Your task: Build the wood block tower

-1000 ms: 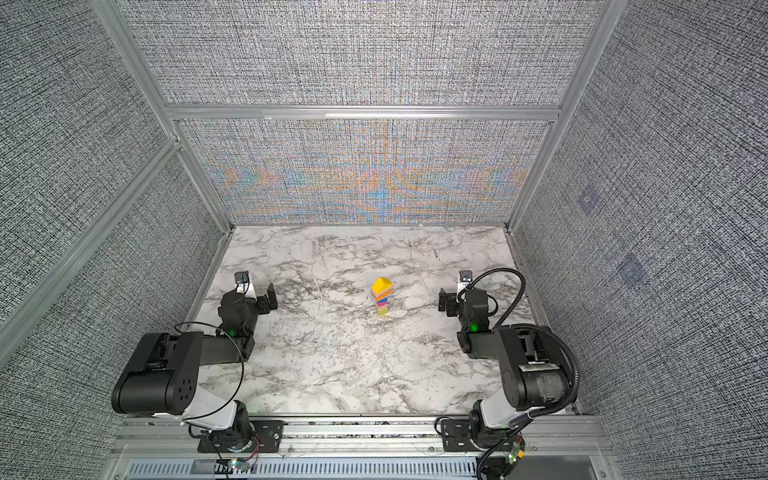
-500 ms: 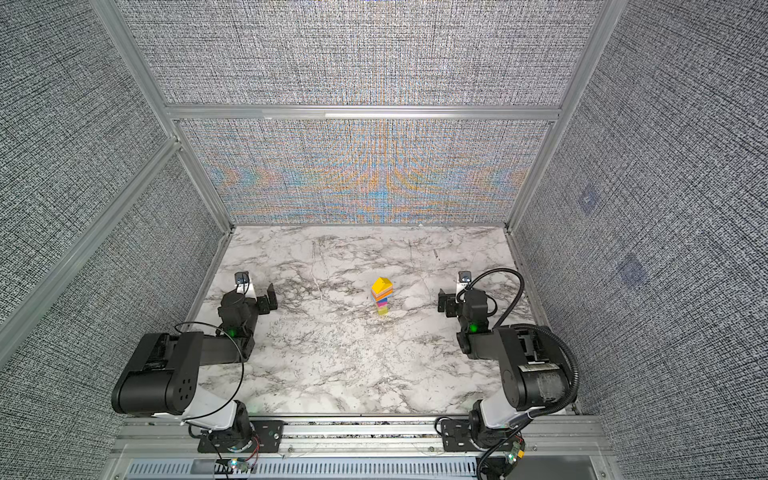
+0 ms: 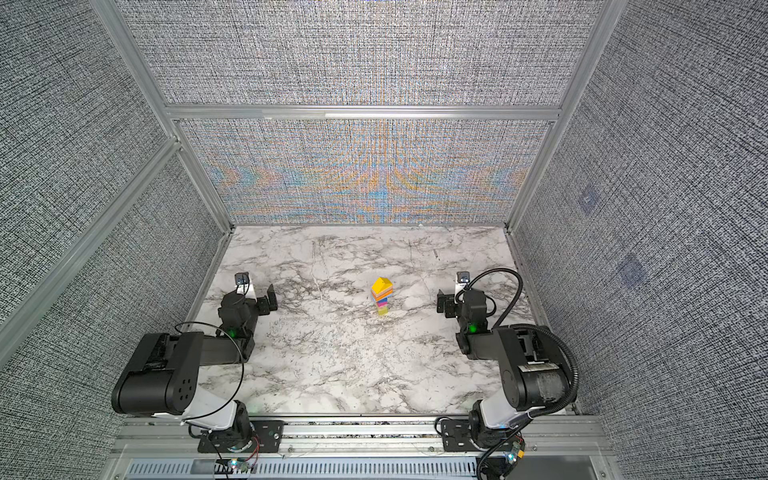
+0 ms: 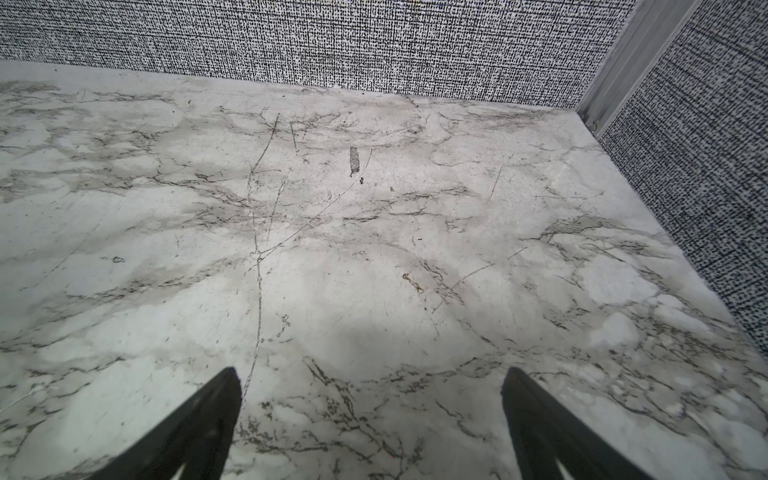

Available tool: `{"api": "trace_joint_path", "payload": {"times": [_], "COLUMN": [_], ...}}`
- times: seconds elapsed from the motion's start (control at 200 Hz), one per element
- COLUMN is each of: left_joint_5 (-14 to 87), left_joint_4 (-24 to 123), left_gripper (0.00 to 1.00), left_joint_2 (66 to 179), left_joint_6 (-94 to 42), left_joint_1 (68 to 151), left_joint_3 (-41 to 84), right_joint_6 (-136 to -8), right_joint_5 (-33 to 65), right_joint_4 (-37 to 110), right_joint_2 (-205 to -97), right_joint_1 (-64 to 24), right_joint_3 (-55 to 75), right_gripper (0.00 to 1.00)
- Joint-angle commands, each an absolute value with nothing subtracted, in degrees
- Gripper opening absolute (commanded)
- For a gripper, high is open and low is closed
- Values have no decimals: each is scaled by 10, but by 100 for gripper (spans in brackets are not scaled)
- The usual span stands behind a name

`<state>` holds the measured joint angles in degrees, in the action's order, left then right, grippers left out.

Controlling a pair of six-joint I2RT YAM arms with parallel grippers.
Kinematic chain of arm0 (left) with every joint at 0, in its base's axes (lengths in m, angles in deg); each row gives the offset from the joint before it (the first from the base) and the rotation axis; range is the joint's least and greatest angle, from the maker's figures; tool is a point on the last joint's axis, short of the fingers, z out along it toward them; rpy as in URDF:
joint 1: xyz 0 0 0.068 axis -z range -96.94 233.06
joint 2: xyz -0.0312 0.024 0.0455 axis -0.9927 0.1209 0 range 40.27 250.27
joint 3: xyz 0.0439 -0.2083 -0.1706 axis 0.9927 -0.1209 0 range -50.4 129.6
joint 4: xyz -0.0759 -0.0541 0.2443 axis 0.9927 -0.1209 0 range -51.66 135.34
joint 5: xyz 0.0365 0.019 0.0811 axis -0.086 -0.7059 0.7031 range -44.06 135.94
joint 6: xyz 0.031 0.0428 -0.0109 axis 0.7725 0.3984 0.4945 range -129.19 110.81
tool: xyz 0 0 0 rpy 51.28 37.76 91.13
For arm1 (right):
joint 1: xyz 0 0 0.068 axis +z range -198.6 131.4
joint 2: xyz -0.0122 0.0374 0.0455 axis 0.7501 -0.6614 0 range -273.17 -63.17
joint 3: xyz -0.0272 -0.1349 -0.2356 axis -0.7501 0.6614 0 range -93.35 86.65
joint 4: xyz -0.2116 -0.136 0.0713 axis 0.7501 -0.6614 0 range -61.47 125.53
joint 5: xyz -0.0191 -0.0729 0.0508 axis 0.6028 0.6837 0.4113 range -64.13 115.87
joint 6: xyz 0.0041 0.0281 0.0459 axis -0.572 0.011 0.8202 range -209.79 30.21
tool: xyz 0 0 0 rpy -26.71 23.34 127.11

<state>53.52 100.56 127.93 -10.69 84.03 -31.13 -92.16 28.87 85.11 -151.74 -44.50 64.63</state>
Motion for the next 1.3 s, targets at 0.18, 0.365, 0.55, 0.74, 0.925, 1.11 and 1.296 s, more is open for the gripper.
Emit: {"api": "trace_joint_path", "payload": {"times": [0.18,0.365,0.55,0.74,0.925,1.11,1.296], "left_joint_5": [536,534,534,550,572,531,532], "left_joint_4": [1014,1011,1013,1252,977,959,988], "left_gripper": [99,99,99,99,99,99,99], "left_joint_2": [1281,1280,1279,1286,1266,1260,1274], "left_joint_6": [-108,-108,-109,-130,-126,-114,-114], "left_joint_1": [841,840,839,839,842,839,839], "left_joint_3": [-311,-310,-311,-446,-301,-299,-303], "right_joint_6": [-925,-924,-924,-918,-919,-924,-925], "right_joint_5": [295,294,295,322,325,292,291], "right_joint_4": [867,863,869,1119,926,882,873], "right_joint_2": [-1517,-1517,-1516,-1532,-1516,-1519,-1517], "right_joint_1": [-444,-445,-445,-441,-441,-446,-445], "right_joint_3": [648,646,649,778,678,653,649], "right_gripper": [99,99,99,99,99,99,99]}}
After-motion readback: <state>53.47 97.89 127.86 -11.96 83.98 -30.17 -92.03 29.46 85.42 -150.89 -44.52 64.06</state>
